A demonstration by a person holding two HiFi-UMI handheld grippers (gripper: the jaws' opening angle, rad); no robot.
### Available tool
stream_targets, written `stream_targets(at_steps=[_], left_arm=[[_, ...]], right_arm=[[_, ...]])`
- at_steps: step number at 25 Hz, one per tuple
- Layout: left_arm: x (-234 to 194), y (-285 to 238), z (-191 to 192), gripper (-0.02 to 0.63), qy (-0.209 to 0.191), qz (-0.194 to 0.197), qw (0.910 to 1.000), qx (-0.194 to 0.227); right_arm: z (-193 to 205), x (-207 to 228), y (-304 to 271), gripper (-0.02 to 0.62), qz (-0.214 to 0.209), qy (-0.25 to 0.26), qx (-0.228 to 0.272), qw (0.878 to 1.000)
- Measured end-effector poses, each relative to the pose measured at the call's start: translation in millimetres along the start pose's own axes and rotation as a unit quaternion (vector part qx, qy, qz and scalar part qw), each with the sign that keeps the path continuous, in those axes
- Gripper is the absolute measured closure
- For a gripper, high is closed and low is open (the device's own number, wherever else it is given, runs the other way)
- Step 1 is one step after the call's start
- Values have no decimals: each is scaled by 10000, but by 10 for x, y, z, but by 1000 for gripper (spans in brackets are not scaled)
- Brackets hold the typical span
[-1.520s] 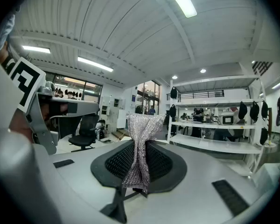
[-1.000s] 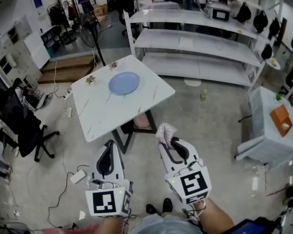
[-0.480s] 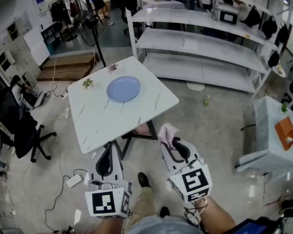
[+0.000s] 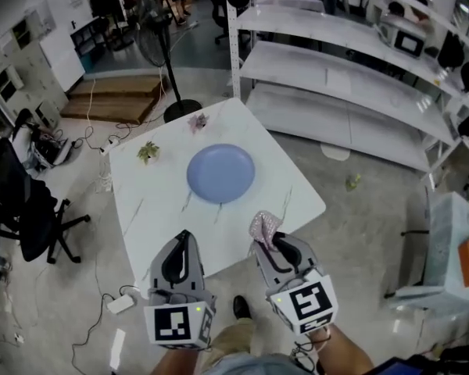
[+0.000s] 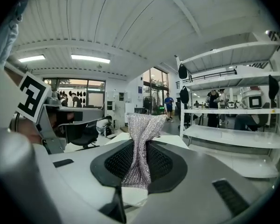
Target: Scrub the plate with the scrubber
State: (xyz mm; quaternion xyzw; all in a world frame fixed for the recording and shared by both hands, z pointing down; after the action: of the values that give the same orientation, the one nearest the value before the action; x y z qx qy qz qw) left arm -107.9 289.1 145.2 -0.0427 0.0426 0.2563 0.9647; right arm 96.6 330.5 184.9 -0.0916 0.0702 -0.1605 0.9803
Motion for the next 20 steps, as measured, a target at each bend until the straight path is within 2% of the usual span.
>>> stream_targets(at_steps=[6, 14, 20], left_arm=[[-440, -753, -201, 600, -3, 7, 10000, 55], [-683, -1247, -437, 600, 71, -61, 9996, 256], [-800, -1711, -352, 600, 71, -271, 9995, 155]], right_arm=[[-280, 282, -845, 497, -134, 78, 60, 9999], [-735, 594, -1359, 494, -184, 512, 230, 9983], [-771, 956, -1826, 494, -425, 601, 73, 9973]])
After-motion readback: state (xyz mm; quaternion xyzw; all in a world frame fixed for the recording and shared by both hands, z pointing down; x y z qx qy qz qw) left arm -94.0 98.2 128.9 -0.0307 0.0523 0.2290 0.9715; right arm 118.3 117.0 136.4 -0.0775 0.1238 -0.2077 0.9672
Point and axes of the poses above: the fingertips, and each gripper's own axes: y backward along the fingers, x to its right, z out of its underside, the point moved 10 cm from there along y, backward along the fingers, and after that the axes turned 6 degrees about y, right-handed, at the moved point
